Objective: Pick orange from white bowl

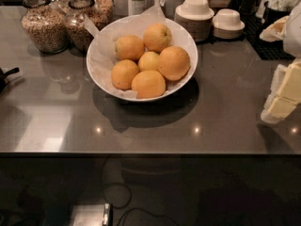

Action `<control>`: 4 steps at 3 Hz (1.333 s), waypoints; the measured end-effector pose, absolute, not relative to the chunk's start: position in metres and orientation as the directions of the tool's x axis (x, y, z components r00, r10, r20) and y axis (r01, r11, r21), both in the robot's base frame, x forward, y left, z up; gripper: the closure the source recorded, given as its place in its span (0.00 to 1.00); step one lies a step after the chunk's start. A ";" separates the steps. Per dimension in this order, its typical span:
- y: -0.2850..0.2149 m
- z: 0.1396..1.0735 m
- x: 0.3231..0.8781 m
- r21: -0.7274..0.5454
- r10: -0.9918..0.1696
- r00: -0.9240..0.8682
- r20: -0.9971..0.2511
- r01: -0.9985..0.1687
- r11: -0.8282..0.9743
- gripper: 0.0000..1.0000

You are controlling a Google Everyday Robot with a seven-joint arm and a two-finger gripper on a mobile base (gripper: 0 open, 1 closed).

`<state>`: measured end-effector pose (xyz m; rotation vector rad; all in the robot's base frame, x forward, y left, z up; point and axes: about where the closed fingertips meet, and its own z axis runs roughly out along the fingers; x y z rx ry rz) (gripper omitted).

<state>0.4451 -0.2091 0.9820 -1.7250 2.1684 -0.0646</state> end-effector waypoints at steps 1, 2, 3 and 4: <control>-0.188 0.995 0.466 -0.292 -0.940 -0.094 -0.329 -0.936 0.196 0.00; -0.166 1.005 0.493 -0.311 -0.929 -0.034 -0.370 -0.937 0.158 0.00; -0.153 0.999 0.525 -0.288 -0.920 -0.039 -0.389 -0.944 0.161 0.00; -0.148 0.985 0.556 -0.253 -0.917 -0.092 -0.389 -0.946 0.203 0.00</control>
Offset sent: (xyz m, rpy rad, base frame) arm 0.0799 0.0686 0.0344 0.1633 -0.1051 0.1989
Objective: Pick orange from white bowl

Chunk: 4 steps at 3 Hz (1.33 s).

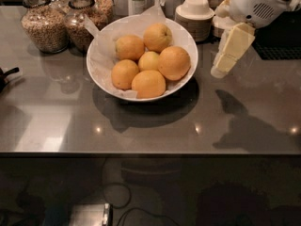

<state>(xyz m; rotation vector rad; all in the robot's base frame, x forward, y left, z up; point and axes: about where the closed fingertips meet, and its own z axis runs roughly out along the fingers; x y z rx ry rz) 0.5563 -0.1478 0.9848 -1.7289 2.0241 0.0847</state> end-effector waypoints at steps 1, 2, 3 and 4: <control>-0.144 0.967 0.583 -0.212 -0.912 -0.145 -0.383 -0.947 0.240 0.00; -0.129 0.954 0.596 -0.192 -0.914 -0.147 -0.377 -0.953 0.232 0.00; -0.112 0.949 0.595 -0.192 -0.920 -0.119 -0.374 -0.960 0.203 0.00; -0.098 0.941 0.592 -0.181 -0.924 -0.102 -0.368 -0.967 0.179 0.00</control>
Offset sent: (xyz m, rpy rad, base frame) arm 0.0501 0.0382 -0.0446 -0.0143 0.0997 -0.0143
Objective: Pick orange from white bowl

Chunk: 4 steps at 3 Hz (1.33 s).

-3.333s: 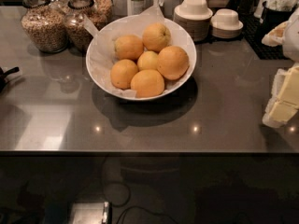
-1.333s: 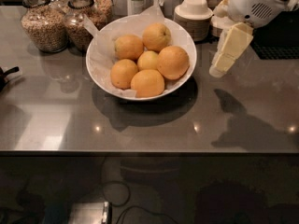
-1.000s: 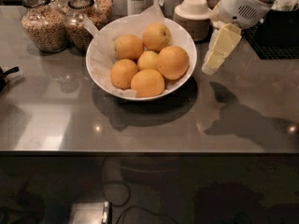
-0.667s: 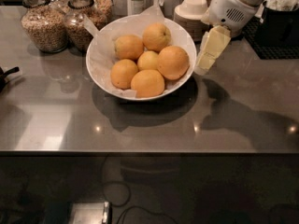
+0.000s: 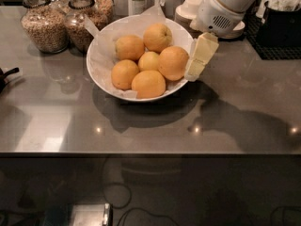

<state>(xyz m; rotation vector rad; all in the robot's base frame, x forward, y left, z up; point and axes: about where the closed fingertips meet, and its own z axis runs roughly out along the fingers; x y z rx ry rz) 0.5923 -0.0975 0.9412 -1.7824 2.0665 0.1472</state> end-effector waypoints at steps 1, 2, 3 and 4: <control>-0.097 0.941 0.592 -0.181 -0.924 -0.102 -0.368 -0.967 0.179 0.00; -0.086 0.926 0.597 -0.153 -0.916 -0.096 -0.390 -0.974 0.167 0.00; -0.058 0.898 0.603 -0.107 -0.898 -0.078 -0.432 -0.985 0.137 0.00; -0.058 0.898 0.603 -0.107 -0.898 -0.078 -0.432 -0.985 0.137 0.00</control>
Offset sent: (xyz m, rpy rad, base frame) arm 0.0086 0.0227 -0.0313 0.0579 0.0557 0.0329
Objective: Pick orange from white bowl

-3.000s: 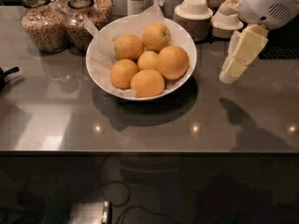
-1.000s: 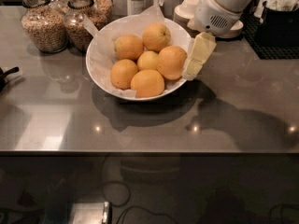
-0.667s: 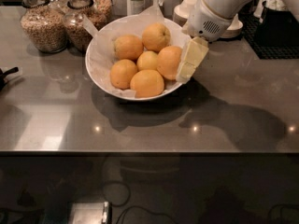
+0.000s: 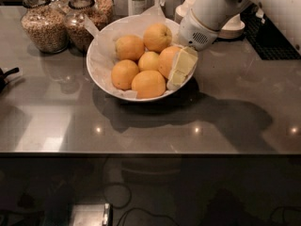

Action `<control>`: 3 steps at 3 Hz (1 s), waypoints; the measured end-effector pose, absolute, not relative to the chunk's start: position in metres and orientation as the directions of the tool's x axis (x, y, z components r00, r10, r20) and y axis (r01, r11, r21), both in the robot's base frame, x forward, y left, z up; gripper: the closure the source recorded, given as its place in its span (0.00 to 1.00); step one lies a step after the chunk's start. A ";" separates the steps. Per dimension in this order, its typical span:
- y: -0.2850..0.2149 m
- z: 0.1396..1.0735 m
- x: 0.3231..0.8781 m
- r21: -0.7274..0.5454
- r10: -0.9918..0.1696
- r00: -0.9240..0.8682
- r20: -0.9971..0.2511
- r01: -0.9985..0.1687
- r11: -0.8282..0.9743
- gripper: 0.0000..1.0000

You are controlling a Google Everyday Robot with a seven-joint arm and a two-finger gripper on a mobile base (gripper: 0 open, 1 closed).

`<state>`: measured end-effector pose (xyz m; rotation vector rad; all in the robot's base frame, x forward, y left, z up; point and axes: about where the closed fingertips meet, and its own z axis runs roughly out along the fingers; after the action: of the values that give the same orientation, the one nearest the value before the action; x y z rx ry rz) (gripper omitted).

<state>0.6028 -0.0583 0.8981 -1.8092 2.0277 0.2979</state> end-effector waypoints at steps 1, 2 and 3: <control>-0.058 0.898 0.603 -0.107 -0.898 -0.078 -0.432 -0.985 0.137 0.19; -0.058 0.898 0.603 -0.107 -0.898 -0.078 -0.432 -0.985 0.137 0.42; -0.058 0.898 0.603 -0.107 -0.898 -0.078 -0.432 -0.985 0.137 0.66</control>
Offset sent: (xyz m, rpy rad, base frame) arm 0.0000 0.0000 0.0000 0.0000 0.0000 0.0000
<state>0.6029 -0.0582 0.8981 -1.8093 2.0277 0.2980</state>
